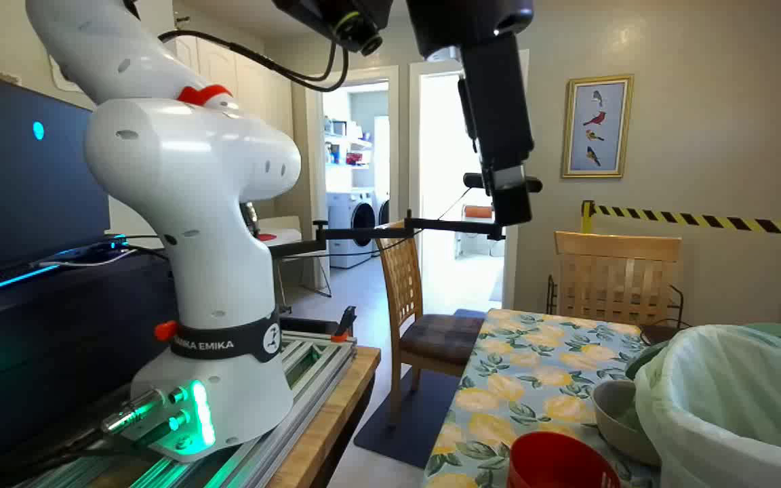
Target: Use the crumpled napkin to wipe the red lid then throw the napkin in the bin.
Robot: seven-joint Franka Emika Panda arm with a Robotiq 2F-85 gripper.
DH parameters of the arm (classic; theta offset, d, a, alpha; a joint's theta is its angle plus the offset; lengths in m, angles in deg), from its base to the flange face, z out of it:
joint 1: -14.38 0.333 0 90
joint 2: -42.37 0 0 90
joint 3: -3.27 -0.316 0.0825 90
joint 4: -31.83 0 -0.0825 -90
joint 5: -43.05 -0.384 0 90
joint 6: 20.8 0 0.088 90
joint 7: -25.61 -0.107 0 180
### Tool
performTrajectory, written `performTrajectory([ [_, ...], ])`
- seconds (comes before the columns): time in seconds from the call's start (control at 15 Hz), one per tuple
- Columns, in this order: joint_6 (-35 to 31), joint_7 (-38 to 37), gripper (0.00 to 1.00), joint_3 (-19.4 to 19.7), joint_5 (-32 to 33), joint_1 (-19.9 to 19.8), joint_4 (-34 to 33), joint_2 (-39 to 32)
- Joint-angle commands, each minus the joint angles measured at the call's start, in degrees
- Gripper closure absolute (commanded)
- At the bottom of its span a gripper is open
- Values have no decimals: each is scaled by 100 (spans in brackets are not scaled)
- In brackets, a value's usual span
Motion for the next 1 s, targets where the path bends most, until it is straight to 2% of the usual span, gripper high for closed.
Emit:
performTrajectory([
  [0.0,28,40,0,-57,-56,-55,27,-24],
  [0.4,38,41,0,-61,-58,-56,49,-76],
  [0.53,-6,93,0,-160,127,-132,4,32],
  [0.8,-1223,-238,0,168,-476,26,-106,-684],
  [0.93,-1742,-135,0,334,-724,177,-106,-1127],
])
